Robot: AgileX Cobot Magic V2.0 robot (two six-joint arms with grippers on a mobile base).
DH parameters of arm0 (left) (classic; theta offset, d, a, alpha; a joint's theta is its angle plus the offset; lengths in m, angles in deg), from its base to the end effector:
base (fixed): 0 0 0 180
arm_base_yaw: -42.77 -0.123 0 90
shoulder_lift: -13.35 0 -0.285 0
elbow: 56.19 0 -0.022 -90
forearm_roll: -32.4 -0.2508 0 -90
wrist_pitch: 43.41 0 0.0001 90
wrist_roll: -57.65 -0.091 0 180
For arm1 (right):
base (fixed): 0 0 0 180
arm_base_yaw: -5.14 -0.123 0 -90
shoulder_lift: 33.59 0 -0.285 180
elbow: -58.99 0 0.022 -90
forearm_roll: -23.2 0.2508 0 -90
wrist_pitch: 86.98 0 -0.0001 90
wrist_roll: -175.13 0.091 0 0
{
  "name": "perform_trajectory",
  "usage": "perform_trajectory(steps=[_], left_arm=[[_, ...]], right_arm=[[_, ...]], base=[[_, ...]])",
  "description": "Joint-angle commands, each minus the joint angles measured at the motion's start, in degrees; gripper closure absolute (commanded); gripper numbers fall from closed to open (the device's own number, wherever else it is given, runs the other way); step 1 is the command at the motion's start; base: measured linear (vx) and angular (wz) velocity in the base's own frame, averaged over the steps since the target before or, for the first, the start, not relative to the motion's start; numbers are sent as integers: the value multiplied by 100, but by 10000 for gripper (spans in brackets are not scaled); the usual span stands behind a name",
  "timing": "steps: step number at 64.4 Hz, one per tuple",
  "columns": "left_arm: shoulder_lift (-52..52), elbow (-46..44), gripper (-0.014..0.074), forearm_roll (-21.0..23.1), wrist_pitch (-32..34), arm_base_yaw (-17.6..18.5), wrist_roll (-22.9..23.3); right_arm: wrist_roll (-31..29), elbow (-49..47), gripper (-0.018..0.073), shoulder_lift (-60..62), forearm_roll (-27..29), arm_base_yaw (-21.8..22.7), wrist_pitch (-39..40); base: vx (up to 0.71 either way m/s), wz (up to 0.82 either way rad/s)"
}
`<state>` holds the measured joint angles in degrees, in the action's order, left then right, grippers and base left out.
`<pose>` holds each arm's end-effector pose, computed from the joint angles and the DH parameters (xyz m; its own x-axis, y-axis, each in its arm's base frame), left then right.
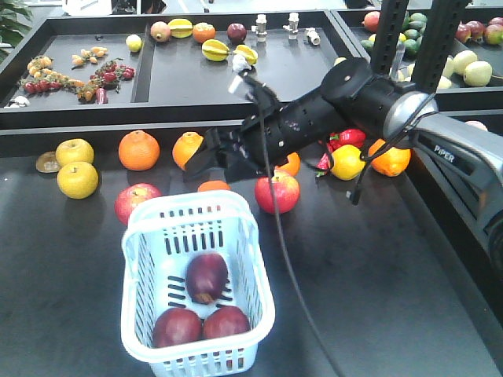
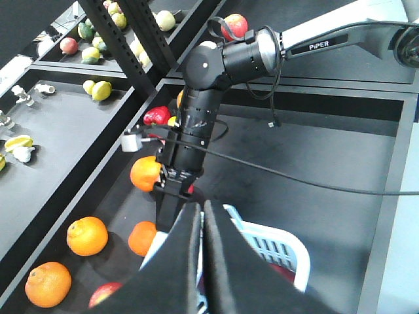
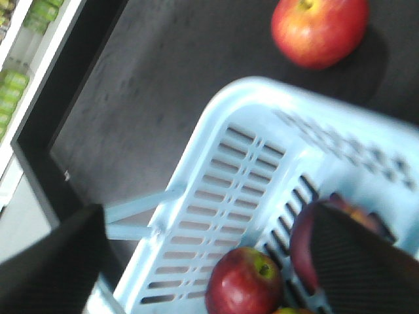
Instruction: Pick three apples into basket with both arms
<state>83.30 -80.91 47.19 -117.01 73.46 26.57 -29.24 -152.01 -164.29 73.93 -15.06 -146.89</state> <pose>0.1112 -0.0919 0.5411 -0.0569 0.5424 -0.8382 0.7910 0.5367 0.2936 0.4231 0.2207 0.2617 -0.8572 -0.2170 -0.4670 -0.4939 0.6033 0.6262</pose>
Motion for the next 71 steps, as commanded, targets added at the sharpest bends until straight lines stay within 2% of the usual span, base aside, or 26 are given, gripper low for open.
perform_trajectory(steps=[1,6,14,19,23,30,41,51,71], left_arm=[[-26,-135,603,115,309,32,22],[-26,-135,603,115,310,32,22],[-26,-135,603,115,303,32,22],[-26,-135,603,115,303,32,22],[-26,-135,603,115,303,32,22],[-26,-135,603,115,301,32,22],[-26,-135,603,115,305,32,22],[-26,-135,603,115,302,32,22],[-26,-135,603,115,309,32,22]], right_arm=[[54,-360,120,418,-7,193,194],[237,-551,291,448,-584,425,198],[967,-686,575,491,-1965,915,-215],[1385,-672,569,490,-2822,1218,-777],[1485,-659,568,490,-3526,1432,-1387],[1840,-230,568,752,-4367,1723,-1392],[1926,558,568,1165,-4451,2033,-1392],[1879,1090,568,1352,-4451,2020,-1356],[1942,1330,568,1362,-4435,2027,-1378]], base=[[0,0],[0,0],[0,0],[0,0],[0,0],[0,0],[0,0],[0,0],[0,0]])
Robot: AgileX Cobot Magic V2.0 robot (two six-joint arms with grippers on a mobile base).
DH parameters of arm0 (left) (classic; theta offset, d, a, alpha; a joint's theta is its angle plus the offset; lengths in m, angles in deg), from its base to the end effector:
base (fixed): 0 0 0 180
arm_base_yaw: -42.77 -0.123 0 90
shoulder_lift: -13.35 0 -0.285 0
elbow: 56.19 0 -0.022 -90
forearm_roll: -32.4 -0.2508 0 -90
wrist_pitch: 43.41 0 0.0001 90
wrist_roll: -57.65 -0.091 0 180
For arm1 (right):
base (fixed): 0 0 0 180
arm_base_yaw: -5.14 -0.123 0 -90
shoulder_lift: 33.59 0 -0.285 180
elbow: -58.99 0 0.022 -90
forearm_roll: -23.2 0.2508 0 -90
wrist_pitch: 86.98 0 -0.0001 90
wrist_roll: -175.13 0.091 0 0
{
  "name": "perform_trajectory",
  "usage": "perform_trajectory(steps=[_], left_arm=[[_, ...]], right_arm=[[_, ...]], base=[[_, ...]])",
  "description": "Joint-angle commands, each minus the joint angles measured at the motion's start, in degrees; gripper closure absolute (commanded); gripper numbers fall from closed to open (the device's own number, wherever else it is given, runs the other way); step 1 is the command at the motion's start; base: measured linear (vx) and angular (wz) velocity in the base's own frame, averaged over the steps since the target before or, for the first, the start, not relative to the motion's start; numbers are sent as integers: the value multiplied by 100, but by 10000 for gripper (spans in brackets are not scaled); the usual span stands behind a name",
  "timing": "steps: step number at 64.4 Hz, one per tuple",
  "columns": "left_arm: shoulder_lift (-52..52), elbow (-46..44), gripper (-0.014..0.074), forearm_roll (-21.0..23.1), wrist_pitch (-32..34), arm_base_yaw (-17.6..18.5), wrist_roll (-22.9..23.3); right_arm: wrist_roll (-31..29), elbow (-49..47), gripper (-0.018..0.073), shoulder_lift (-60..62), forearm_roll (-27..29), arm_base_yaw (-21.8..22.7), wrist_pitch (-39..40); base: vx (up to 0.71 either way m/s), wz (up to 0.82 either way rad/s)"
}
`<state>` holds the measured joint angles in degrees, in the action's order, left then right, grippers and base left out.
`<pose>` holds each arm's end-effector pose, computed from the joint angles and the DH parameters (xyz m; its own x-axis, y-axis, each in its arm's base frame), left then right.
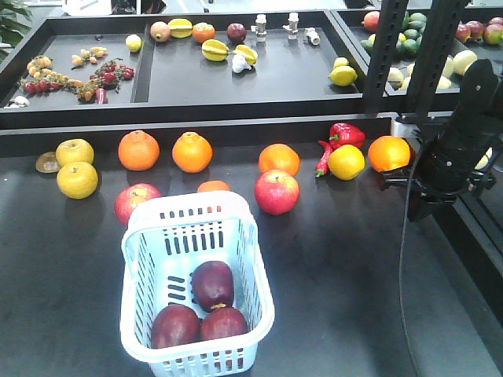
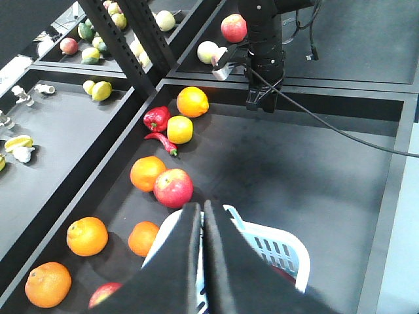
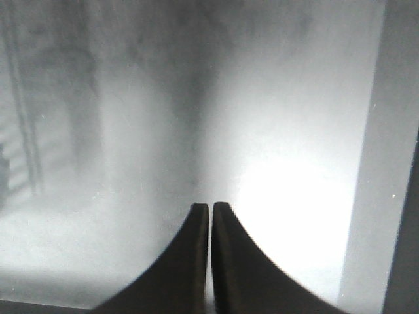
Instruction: Pick three apples into basket with both arms
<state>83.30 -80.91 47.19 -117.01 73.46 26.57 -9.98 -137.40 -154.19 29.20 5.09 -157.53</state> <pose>0.1112 -0.0919 0.5411 -0.0569 0.5424 -0.8382 0.7910 0.5367 0.2936 0.4019 0.0093 0.2379 -0.9937 -0.0548 -0.0982 -0.0640 0.9936 0.0930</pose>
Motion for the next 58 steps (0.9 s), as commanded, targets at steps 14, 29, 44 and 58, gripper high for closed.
perform_trajectory(steps=[14,29,44,58], left_arm=[[-26,-135,603,115,310,32,27],[-543,-135,603,96,435,-979,-114],[-1659,-135,603,-314,824,-2356,-330],[-2829,871,603,-739,1587,-2974,-533]], right_arm=[[15,-131,568,352,38,11,-314],[15,-131,568,352,38,11,-314],[15,-131,568,352,38,11,-319],[15,-131,568,352,38,11,-313]], base=[[0,0],[0,0],[0,0],[0,0]])
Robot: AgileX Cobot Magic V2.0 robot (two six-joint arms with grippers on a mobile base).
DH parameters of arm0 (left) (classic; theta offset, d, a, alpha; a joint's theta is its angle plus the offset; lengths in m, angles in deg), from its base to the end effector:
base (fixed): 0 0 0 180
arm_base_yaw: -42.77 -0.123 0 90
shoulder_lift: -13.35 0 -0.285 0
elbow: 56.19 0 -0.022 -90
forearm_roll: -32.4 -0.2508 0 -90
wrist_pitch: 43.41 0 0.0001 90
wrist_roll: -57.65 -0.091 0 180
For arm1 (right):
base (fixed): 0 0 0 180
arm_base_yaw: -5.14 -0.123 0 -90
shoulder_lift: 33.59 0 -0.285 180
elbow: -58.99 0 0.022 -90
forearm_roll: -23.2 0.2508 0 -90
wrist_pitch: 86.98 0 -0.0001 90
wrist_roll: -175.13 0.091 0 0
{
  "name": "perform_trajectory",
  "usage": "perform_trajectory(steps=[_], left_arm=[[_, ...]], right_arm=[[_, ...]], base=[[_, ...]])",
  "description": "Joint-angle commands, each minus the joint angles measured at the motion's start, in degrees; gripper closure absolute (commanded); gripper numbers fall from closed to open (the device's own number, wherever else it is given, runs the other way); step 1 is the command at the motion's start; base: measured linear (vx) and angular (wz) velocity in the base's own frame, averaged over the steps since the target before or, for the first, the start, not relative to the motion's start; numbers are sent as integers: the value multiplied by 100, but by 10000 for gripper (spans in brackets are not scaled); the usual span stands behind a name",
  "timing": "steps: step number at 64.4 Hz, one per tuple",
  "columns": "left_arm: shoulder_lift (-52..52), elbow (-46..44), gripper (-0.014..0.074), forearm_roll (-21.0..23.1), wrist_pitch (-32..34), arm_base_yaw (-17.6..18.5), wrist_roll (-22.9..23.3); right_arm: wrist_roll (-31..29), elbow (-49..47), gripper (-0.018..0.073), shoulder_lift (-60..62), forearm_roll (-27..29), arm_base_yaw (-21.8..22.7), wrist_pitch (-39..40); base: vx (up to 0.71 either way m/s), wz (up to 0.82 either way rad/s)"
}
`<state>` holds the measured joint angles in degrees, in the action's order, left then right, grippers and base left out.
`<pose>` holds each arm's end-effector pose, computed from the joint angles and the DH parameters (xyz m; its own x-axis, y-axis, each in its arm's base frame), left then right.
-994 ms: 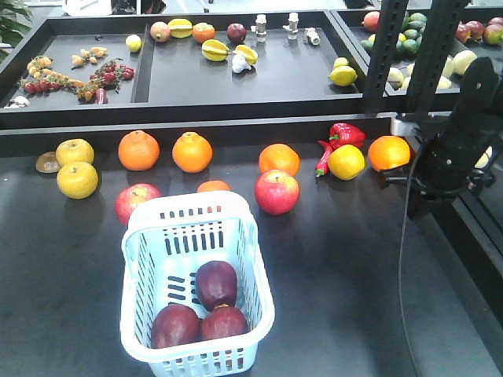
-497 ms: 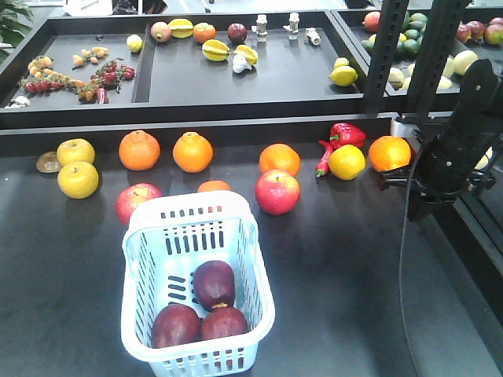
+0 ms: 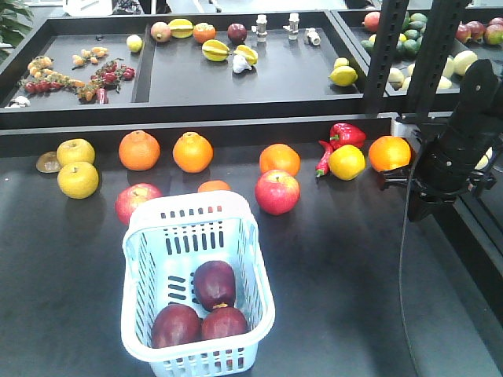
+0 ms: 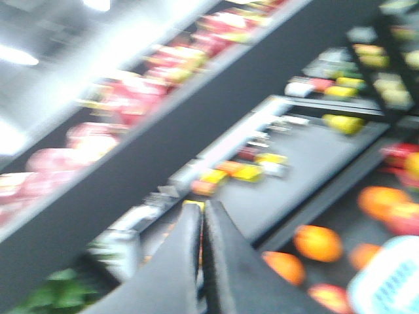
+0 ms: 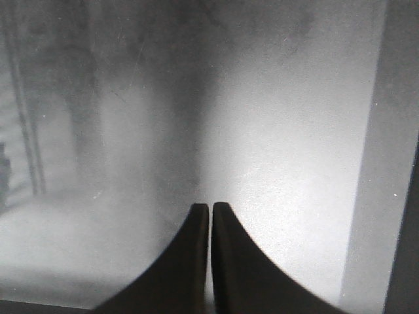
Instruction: Pick three apples into basket with both arms
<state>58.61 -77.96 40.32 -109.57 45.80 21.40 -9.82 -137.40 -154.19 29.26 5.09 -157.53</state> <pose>-0.0311 -0.0098 0.5650 0.1053 0.5359 -0.8377 0.1442 0.8252 0.5461 0.4019 0.0094 0.2379 -0.9938 -0.0516 -0.0980 -0.0609 0.9937 0.0942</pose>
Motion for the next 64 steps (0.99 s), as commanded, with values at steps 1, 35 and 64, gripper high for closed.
perform_trajectory(steps=[1,35,64], left_arm=[[-452,743,603,-53,942,-248,-17],[-2747,7804,603,1602,5948,-770,1],[-3892,9823,603,2350,6769,-749,1]], right_arm=[[0,-131,568,352,32,11,-313],[-13,-131,568,352,32,11,-313],[-14,-131,568,352,32,11,-325]], base=[[0,0],[0,0],[0,0]])
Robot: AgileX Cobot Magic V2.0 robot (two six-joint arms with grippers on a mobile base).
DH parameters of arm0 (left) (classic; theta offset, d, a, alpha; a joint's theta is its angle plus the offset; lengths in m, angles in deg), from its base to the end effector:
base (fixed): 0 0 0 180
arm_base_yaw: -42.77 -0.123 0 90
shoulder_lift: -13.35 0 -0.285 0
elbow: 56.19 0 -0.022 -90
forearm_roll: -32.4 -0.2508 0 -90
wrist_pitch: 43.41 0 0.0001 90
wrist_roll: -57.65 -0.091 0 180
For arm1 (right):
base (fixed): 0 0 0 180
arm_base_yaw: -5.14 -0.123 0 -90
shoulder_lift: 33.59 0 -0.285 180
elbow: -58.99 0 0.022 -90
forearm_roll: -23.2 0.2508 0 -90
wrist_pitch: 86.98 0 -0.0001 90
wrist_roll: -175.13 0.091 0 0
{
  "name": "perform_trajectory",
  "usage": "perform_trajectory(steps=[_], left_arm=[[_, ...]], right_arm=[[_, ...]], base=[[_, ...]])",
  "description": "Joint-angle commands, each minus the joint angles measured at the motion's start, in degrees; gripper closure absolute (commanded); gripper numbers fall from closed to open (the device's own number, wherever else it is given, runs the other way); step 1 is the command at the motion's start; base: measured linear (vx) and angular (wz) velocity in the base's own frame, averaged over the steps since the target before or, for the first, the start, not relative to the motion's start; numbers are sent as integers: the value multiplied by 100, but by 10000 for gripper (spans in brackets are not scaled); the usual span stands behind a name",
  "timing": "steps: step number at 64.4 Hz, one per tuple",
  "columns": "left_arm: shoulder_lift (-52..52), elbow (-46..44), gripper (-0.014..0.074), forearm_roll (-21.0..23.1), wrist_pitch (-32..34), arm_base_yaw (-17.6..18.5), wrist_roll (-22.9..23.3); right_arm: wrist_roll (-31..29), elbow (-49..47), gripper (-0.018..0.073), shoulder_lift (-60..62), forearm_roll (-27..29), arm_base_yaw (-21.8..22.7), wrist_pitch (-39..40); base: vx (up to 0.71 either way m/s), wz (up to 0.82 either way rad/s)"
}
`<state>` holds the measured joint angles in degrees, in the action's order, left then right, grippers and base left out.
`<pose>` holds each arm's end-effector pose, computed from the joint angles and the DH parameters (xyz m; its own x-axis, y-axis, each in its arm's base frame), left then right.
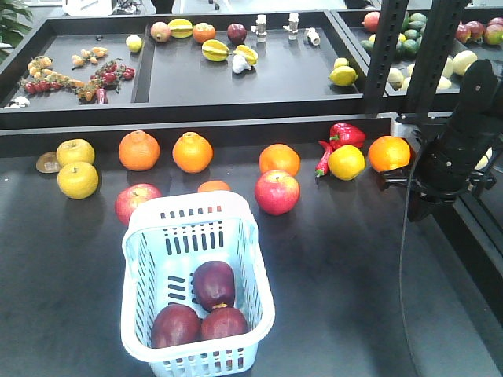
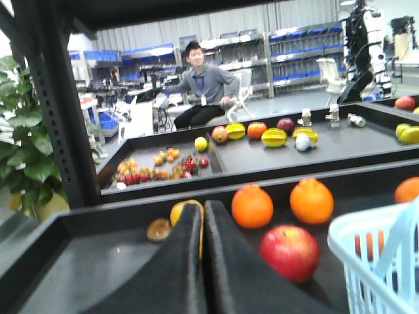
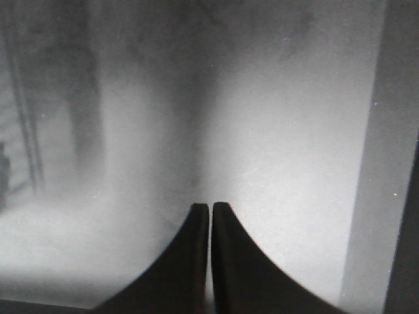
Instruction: Pick three apples into basket with both arms
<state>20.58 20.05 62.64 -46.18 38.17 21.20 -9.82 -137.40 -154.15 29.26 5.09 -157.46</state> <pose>0.0547 0.0021 0.2157 0.0654 0.1143 -0.9913 -0.0635 0.9919 0.1101 0.4020 0.0094 0.2382 -0.9937 -0.0515 -0.0999 -0.0610 0.9937 0.0941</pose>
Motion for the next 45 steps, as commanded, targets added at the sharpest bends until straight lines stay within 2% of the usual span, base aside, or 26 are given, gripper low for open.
perform_trajectory(steps=[1,27,34,39,45], left_arm=[[-90,50,603,119,429,14,21],[-89,79,603,120,334,1,14],[-89,79,603,64,326,1,326],[-89,79,603,-494,277,1,981],[-89,79,603,-1835,125,1,2290]], right_arm=[[-14,-131,568,349,32,11,-332],[-14,-131,568,349,32,11,-320],[-14,-131,568,349,32,11,-333],[-14,-131,568,349,32,11,-333],[-14,-131,568,349,32,11,-333]], base=[[0,0],[0,0],[0,0],[0,0],[0,0]])
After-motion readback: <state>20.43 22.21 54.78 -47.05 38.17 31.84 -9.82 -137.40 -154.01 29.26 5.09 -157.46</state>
